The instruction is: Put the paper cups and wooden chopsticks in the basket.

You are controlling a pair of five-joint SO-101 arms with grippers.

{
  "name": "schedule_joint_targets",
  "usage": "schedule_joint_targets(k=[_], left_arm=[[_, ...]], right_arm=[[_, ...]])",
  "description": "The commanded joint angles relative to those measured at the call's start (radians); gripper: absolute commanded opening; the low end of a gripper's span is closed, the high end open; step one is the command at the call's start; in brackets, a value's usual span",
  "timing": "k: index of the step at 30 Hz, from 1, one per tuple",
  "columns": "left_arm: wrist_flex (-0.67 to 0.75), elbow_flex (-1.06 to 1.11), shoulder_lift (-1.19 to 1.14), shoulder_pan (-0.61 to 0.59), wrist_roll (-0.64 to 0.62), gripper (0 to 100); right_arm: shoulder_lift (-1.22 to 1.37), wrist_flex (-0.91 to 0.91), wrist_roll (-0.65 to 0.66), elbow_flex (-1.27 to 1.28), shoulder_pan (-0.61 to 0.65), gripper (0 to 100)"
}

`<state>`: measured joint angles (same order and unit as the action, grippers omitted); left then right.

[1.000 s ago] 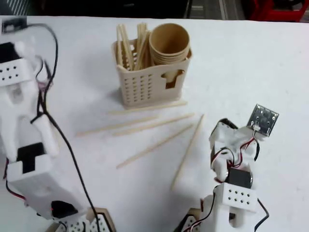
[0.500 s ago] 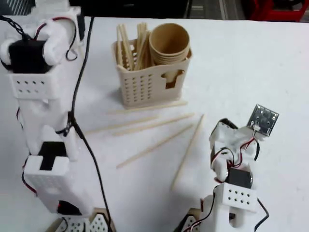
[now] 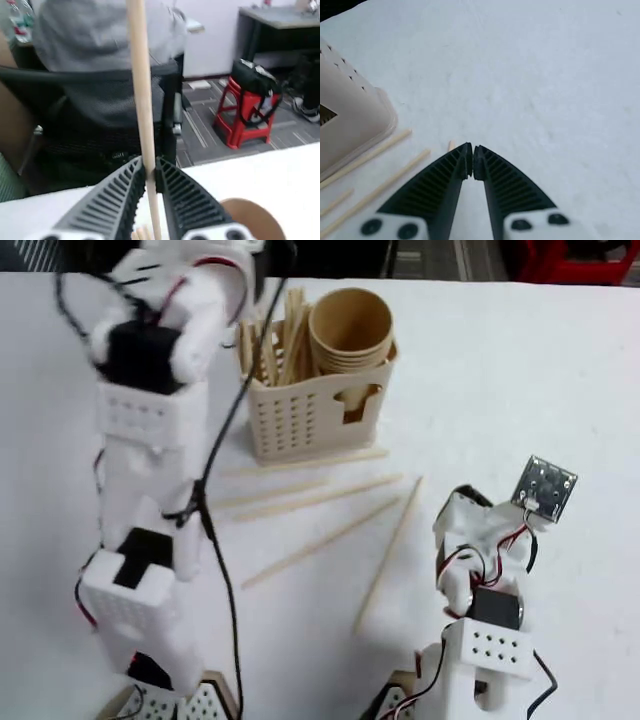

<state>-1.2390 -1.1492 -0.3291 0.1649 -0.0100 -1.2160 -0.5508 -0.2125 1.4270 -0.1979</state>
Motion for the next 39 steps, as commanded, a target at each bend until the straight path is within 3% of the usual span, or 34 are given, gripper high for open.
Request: schedule_joint_targets(k=[1,6,13,20,24,28,31,36,39], left_arm=[[0.02,0.023,-0.024,0.021,-0.003,4],[-0.04,0.014,-0.033,0.018,-0.005,17],[-0.189,-0.137,-0.033,0.013,-0.002,16],[-0.56,-0.468,-0.035,0.013,-0.002,16],[-0.552,-0.493,-0.021,-0.077,0.071,11],[-0.554,-0.477,0.031,-0.117,0.236,3],[-0.554,-0.42,0.128,-0.113,0.292,3],[-0.551,-0.127,0.371,-0.111,0.295,9],[-0.549,0.117,0.533,-0.119,0.299,9]], right_arm=[[-0.015,0.021,-0.009,-0.012,0.002,1.8],[-0.015,0.021,-0.009,-0.012,0.002,1.8],[-0.015,0.021,-0.009,-0.012,0.002,1.8],[-0.015,0.021,-0.009,-0.012,0.001,1.8],[-0.015,0.021,-0.009,-0.017,0.002,1.8],[-0.005,-0.008,-0.009,-0.057,0.001,1.8],[-0.004,-0.124,-0.009,-0.141,0.01,1.8],[0.021,-0.361,-0.009,-0.347,0.11,1.8],[0.079,-0.398,-0.009,-0.419,0.183,1.8]])
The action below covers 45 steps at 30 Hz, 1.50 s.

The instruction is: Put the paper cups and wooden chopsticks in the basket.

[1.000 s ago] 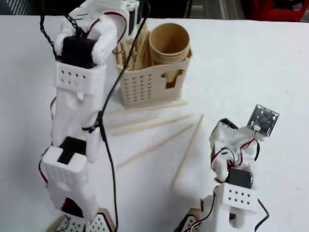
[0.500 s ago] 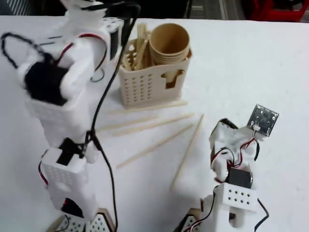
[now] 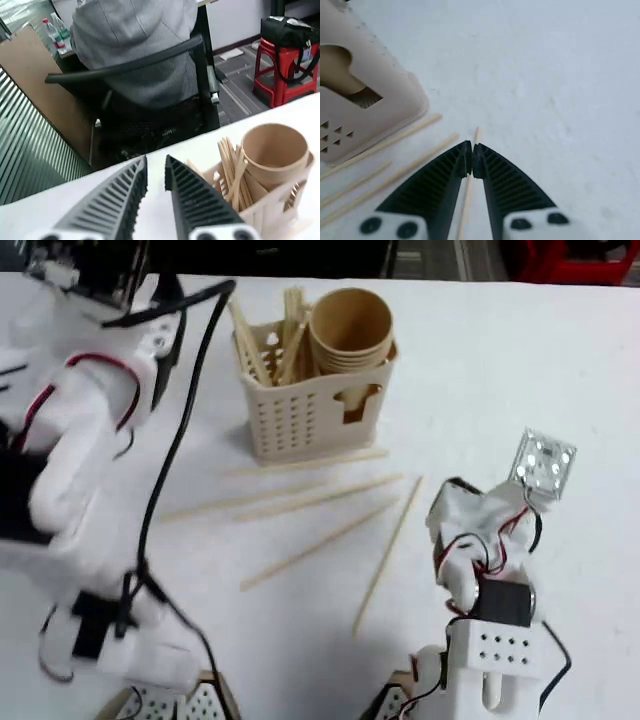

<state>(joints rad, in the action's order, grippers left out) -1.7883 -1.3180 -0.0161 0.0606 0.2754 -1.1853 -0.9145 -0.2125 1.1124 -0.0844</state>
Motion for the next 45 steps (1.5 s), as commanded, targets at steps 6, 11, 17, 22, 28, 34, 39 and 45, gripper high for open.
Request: schedule_joint_targets(k=[6,11,17,22,28,34,39,45], left_arm=[[0.026,0.753,0.536,-0.016,0.017,9],[0.155,1.148,0.759,-0.062,0.017,9],[0.41,1.646,0.966,-0.193,0.017,9],[0.595,1.987,1.089,-0.252,0.017,9],[0.749,2.288,1.182,-0.266,0.017,9],[0.908,2.53,1.236,-0.266,0.017,9],[0.991,2.654,1.248,-0.266,0.017,9],[1.019,2.723,1.248,-0.266,0.018,9]], right_arm=[[0.225,-0.013,-0.009,-0.203,0.127,1.8],[0.409,-0.051,-0.009,-0.311,0.143,1.8],[0.599,-0.105,-0.018,-0.367,0.168,12.5],[0.716,-0.104,-0.101,-0.367,0.22,28.3],[0.819,-0.048,-0.146,-0.368,0.306,28.9],[0.951,-0.005,-0.233,-0.43,0.328,28.9],[1.109,-0.007,-0.313,-0.519,0.323,28.9],[1.285,-0.008,-0.408,-0.606,0.317,28.8]])
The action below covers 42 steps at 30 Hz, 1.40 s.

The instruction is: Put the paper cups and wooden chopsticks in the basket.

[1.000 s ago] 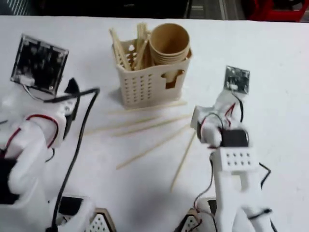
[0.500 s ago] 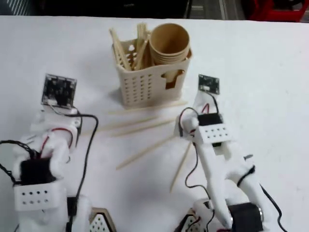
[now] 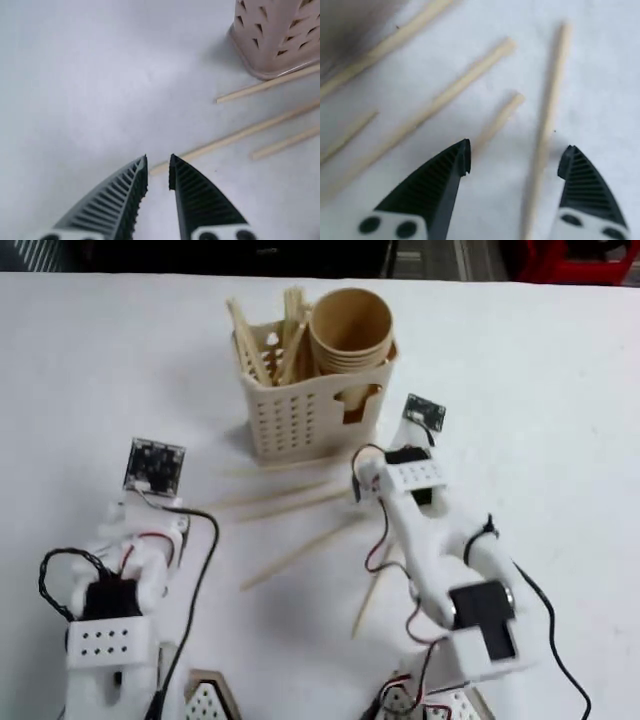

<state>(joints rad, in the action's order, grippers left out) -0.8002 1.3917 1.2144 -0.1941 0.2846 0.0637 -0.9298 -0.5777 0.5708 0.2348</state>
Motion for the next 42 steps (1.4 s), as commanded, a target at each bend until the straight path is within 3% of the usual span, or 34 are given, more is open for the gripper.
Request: schedule_joint_targets(k=[1,7,15,28,42], left_arm=[[0.031,0.018,0.018,-0.012,0.009,9],[0.031,0.034,0.018,-0.012,0.009,9],[0.031,0.04,0.025,-0.012,0.009,9],[0.031,0.041,0.025,-0.012,0.009,9],[0.051,0.058,0.025,-0.012,0.02,9]], right_arm=[[0.058,0.007,-0.055,-0.075,-0.002,28.8],[0.11,0.005,-0.069,-0.092,-0.024,27.5],[0.11,-0.015,-0.06,-0.095,-0.139,1.2],[0.062,-0.022,0.054,-0.097,-0.308,1.8],[-0.527,-0.17,0.149,-0.097,-0.314,1.8]])
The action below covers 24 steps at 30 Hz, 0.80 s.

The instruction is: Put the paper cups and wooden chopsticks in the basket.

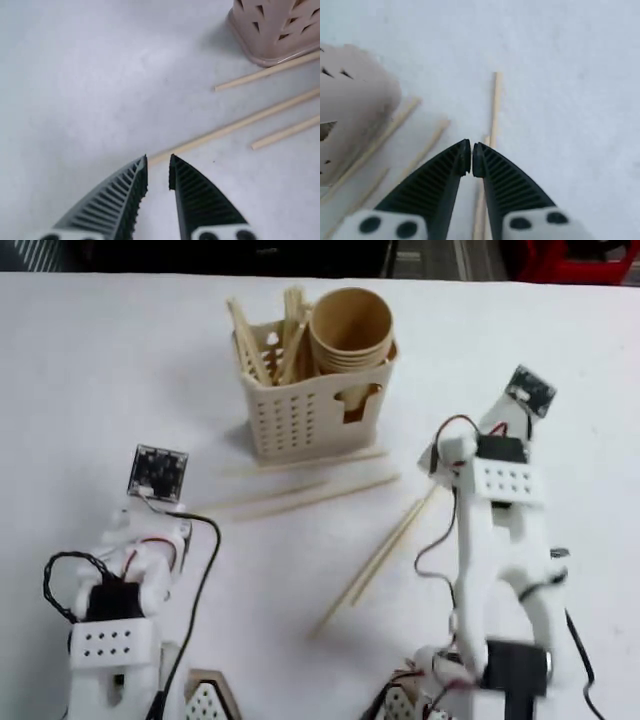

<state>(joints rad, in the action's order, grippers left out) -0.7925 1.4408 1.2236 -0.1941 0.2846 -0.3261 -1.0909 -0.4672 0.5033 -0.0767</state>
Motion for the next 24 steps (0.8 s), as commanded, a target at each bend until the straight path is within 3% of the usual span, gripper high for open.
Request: schedule_joint_targets(k=[1,8,13,16,24], left_arm=[[0.06,0.017,0.016,-0.012,0.04,9],[0.091,0.035,0.016,-0.012,0.072,9],[0.091,0.035,0.016,-0.012,0.072,9],[0.091,0.037,0.016,-0.012,0.072,9],[0.091,0.037,0.016,-0.012,0.075,9]], right_arm=[[-0.171,-0.013,0.049,-0.026,-0.002,1.8],[-0.226,-0.205,0.055,-0.02,0.107,2.5],[-0.101,-0.3,0.038,-0.02,0.225,16.2],[0.018,-0.297,-0.009,-0.021,0.246,20.5],[0.335,-0.13,-0.017,-0.023,0.252,17.3]])
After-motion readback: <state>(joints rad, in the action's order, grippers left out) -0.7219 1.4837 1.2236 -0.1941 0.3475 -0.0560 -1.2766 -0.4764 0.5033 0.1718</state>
